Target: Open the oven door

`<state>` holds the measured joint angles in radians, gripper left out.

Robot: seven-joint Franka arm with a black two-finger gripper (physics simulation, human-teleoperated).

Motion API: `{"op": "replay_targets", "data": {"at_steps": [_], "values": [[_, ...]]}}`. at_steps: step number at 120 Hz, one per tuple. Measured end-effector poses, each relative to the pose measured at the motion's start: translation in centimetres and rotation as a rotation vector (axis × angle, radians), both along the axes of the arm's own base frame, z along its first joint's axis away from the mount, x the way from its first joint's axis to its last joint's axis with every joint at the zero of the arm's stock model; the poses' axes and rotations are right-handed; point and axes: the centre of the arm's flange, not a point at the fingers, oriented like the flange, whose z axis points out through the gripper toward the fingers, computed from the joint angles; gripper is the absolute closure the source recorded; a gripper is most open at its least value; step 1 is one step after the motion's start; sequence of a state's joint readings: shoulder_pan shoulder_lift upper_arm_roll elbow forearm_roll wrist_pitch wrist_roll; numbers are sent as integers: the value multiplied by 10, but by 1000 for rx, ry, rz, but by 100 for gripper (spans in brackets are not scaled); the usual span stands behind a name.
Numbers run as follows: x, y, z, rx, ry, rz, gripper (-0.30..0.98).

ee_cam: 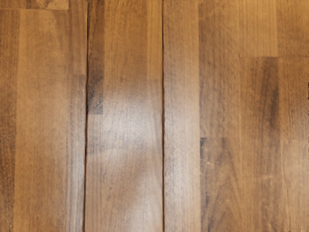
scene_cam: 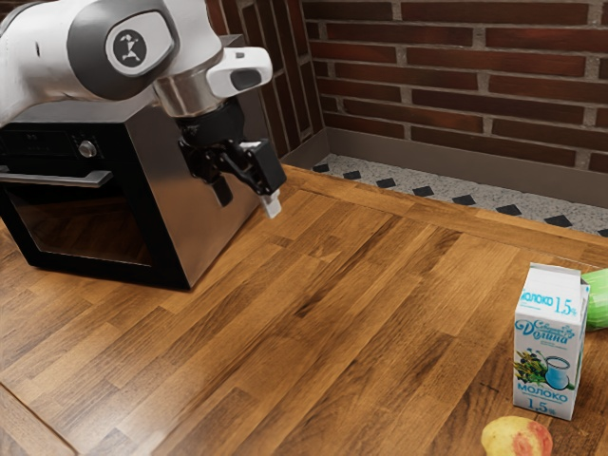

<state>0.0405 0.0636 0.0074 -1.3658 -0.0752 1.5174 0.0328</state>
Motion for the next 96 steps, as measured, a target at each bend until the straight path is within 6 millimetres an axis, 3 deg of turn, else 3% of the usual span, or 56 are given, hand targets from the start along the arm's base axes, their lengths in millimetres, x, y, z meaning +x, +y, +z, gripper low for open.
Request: {"op": "replay_targets", "data": {"at_steps": [22, 26, 30, 34, 40, 45, 48, 58, 64, 68, 76, 82, 91, 96], "values": [[1, -10, 3, 3, -7, -52, 0], [-3, -12, 19, 5, -35, -60, 0], [-14, -13, 53, 10, -96, -68, 0], [-45, -14, 104, 22, -188, -95, 0], [-120, -16, 159, 37, -309, -167, 0], [-201, -11, 162, 54, -393, -219, 0], [-236, -5, 155, 65, -444, -246, 0], [-301, 56, 143, 112, -593, -283, 0], [-323, 96, 140, 162, -643, -304, 0], [-340, 139, 134, 167, -670, -291, 0], [-366, 200, 121, 182, -700, -307, 0], [-375, 239, 120, 210, -687, -321, 0], [-370, 309, 124, 243, -647, -296, 0], [-371, 336, 120, 238, -634, -294, 0]]}}
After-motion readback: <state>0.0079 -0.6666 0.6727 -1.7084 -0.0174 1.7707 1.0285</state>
